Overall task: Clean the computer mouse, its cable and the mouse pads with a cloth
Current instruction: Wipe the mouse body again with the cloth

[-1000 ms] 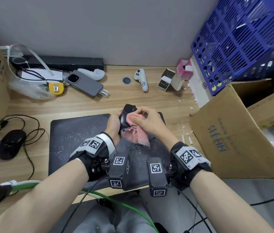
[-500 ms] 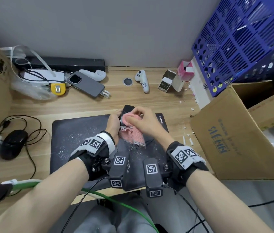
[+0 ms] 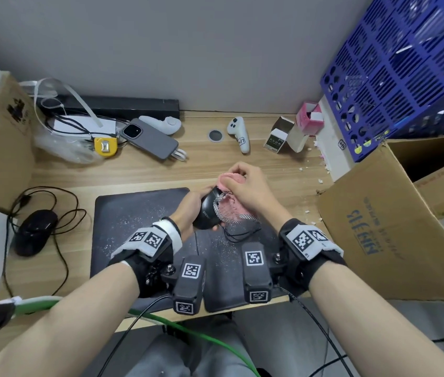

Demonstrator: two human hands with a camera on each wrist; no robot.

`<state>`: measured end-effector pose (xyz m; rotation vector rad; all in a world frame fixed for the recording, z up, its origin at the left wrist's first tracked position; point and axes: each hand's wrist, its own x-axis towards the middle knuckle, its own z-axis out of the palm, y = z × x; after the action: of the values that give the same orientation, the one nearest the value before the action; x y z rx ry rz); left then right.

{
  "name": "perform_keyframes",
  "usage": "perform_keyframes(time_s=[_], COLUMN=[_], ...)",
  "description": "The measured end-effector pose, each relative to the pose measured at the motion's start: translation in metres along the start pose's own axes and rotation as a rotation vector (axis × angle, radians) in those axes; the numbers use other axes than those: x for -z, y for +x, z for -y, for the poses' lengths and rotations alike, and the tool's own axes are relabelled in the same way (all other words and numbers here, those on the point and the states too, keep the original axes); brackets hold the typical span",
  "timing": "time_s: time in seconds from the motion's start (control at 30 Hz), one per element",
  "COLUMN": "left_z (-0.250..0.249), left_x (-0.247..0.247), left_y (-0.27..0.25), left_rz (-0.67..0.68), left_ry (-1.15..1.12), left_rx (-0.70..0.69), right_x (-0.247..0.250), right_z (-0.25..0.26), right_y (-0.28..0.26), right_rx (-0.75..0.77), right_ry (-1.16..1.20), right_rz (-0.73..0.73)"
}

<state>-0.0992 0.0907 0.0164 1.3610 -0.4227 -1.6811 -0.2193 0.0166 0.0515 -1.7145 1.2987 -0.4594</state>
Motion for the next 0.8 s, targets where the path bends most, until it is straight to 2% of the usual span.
perform_keyframes(time_s=[0.17,0.23,0.3,0.4,0.53,0.67,0.8], left_z=[-0.014,-0.020,-0.022,-0.016,-0.009,-0.011,-0.008], left_x=[0.011,0.016,0.017,0.015,0.008,0.008,0.010], left_y=[0.003,0.004,0.003,0.001,0.000,0.008,0.015], left_rz=[-0.115,-0.128,-0.131,-0.102,-0.075,-0.202,-0.351], left_ry=[-0.189,-0.231,-0.244,-0.250,-0.226,-0.213,-0.211], left_rx=[-0.013,-0.049,-0.067,-0.032,-0.013,-0.024,-0.015], right_x=[0.008,0.009,0.013,0.019,0.012,-0.003,-0.010], right_z=[-0.022,-0.036,-0.040,-0.025,0.000,0.005,0.006], right_y=[-0.006,-0.014,-0.016,-0.007,0.005,-0.001,-0.017], right_rx=[-0.104,-0.165,-0.196,-0.155,-0.077,-0.094,-0.027], right_ry=[0.030,0.035,0.088,0.158,0.181,0.154,0.132], right_rz=[0.022,0.056,0.015,-0.036,-0.018,0.066,0.218])
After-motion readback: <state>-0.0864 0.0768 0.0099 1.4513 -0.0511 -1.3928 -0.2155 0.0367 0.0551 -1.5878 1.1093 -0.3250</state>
